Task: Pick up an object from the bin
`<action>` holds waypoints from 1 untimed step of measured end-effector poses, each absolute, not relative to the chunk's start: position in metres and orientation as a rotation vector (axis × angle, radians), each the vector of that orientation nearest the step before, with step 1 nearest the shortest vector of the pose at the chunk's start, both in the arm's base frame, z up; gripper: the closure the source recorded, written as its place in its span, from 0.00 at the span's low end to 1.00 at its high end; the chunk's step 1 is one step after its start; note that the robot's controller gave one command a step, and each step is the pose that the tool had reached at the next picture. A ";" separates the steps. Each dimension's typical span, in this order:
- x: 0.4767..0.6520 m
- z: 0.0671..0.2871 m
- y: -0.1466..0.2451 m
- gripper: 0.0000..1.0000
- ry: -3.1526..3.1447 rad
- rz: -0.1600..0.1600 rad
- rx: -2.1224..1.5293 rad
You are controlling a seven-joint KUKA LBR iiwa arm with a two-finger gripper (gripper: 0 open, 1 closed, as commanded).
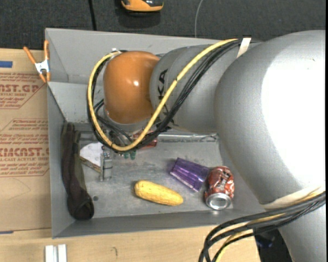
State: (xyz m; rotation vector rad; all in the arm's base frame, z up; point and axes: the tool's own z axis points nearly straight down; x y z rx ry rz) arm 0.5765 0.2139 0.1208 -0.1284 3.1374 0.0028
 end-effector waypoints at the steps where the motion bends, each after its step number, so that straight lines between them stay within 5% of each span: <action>1: 0.590 0.077 0.212 0.00 3.094 0.002 -0.516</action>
Offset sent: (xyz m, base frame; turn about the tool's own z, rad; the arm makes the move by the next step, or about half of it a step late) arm -0.0001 -0.0044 -0.0508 0.4195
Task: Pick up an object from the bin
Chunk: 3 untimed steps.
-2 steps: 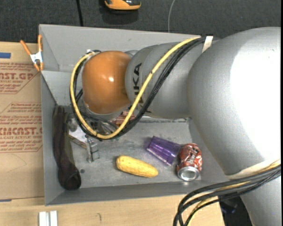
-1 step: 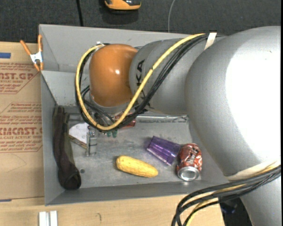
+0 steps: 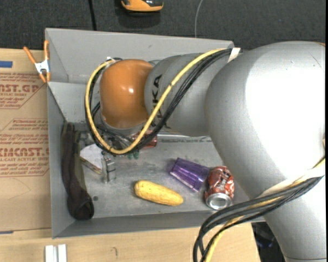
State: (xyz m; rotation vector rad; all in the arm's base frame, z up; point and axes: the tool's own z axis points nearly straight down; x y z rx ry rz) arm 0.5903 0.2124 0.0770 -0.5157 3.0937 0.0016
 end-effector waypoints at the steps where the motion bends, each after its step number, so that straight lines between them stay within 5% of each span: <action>1: 0.577 0.068 0.209 1.00 3.100 -0.004 0.526; 3: 0.575 0.072 0.209 1.00 3.099 -0.003 0.528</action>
Offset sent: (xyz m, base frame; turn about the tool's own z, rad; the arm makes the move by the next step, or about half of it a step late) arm 0.0000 0.0000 0.0000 0.0000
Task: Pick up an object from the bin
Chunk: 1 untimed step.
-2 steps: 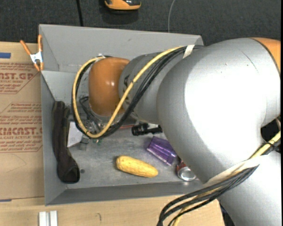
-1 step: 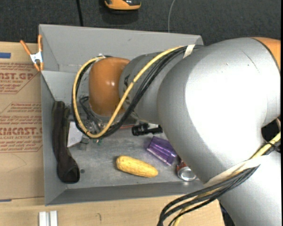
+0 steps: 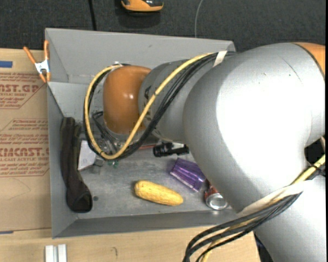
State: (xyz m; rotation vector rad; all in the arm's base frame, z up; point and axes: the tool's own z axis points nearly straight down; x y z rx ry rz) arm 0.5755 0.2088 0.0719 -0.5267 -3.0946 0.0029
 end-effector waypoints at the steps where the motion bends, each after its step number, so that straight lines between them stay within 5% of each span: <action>1: 0.574 0.083 0.208 1.00 -3.090 0.007 -0.526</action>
Offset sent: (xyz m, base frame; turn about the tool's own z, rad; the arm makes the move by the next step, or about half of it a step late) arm 0.0000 0.0000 0.0539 0.0000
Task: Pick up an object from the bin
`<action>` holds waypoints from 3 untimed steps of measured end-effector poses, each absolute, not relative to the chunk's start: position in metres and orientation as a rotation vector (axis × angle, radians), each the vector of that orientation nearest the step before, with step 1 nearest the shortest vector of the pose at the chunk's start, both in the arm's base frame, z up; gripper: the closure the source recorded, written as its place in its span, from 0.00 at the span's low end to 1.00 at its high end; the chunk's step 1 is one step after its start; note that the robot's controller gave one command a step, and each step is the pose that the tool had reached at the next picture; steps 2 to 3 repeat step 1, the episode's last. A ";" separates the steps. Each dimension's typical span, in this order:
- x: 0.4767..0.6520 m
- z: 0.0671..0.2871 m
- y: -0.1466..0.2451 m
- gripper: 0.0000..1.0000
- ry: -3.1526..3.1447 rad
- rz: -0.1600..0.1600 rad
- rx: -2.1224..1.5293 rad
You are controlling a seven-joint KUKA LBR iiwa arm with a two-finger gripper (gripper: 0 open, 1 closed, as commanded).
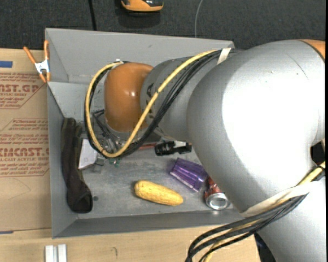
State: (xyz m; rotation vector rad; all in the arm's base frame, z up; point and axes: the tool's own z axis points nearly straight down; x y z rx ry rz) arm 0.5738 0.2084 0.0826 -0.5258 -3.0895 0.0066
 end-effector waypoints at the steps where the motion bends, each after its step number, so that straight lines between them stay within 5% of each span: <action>1: 0.574 0.104 0.209 1.00 -3.092 0.003 -0.526; 3: 0.574 0.104 0.209 1.00 -3.092 0.003 -0.526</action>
Offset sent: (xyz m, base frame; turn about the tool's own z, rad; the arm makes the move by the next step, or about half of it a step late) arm 0.0001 0.0001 0.0029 0.0000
